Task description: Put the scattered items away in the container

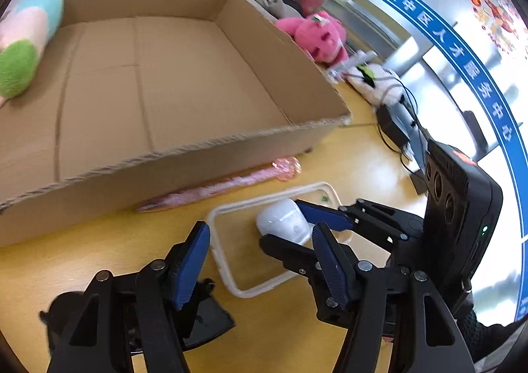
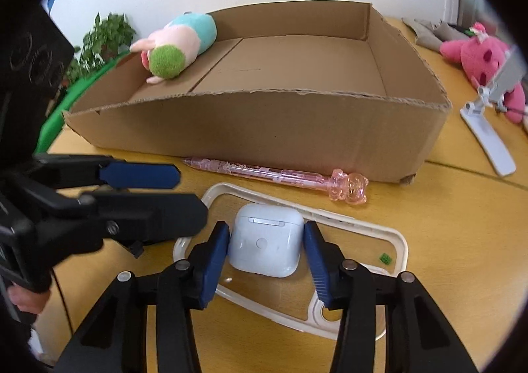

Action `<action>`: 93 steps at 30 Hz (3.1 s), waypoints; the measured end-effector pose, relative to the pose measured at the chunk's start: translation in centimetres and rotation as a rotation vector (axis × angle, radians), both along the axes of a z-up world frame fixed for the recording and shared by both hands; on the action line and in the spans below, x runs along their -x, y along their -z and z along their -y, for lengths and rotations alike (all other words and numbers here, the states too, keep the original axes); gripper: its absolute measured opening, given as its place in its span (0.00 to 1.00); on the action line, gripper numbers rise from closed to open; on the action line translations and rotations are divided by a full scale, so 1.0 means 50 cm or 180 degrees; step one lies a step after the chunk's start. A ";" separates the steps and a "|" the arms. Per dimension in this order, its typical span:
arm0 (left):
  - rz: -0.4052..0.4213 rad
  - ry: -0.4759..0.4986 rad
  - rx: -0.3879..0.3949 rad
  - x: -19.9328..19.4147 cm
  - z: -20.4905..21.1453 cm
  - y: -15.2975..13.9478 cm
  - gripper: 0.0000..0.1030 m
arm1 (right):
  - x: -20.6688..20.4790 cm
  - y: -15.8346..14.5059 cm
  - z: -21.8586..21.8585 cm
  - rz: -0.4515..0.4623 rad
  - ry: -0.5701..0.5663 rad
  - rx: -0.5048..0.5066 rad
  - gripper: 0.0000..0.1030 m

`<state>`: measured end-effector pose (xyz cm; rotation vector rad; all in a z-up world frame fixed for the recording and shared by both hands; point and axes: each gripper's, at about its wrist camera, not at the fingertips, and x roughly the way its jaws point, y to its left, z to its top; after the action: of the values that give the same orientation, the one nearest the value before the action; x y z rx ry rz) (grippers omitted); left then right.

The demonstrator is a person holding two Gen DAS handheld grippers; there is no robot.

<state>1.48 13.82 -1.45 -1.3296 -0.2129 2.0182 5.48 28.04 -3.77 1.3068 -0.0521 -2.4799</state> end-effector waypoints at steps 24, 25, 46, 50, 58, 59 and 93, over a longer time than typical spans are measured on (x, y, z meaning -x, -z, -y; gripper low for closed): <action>0.0079 0.0010 -0.0391 -0.008 0.044 -0.061 0.28 | -0.036 -0.090 0.061 -0.0335 -0.0383 0.0278 0.41; 0.0053 -0.0003 -0.0387 -0.008 0.049 -0.067 0.28 | -0.033 -0.095 0.067 -0.0353 -0.0407 0.0280 0.41; -0.0825 0.0045 -0.0340 0.095 0.131 -0.318 0.26 | 0.061 -0.321 0.153 -0.1202 -0.0896 -0.0038 0.41; -0.0891 0.0041 -0.0355 0.138 0.151 -0.345 0.25 | 0.103 -0.354 0.167 -0.1274 -0.0979 -0.0051 0.41; -0.0868 0.0034 -0.0274 0.244 0.181 -0.347 0.25 | 0.211 -0.370 0.207 -0.1246 -0.1180 -0.0190 0.41; -0.0840 0.0034 -0.0277 0.263 0.185 -0.343 0.25 | 0.227 -0.369 0.213 -0.1228 -0.1201 -0.0203 0.41; 0.0232 -0.0566 0.0758 0.634 0.141 -0.016 0.27 | 0.600 -0.057 0.259 -0.0003 -0.0941 -0.0062 0.38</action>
<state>-30.22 6.78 -0.63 -1.5818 -0.1302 2.1991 -24.50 15.08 -0.91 1.2225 0.1551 -2.2353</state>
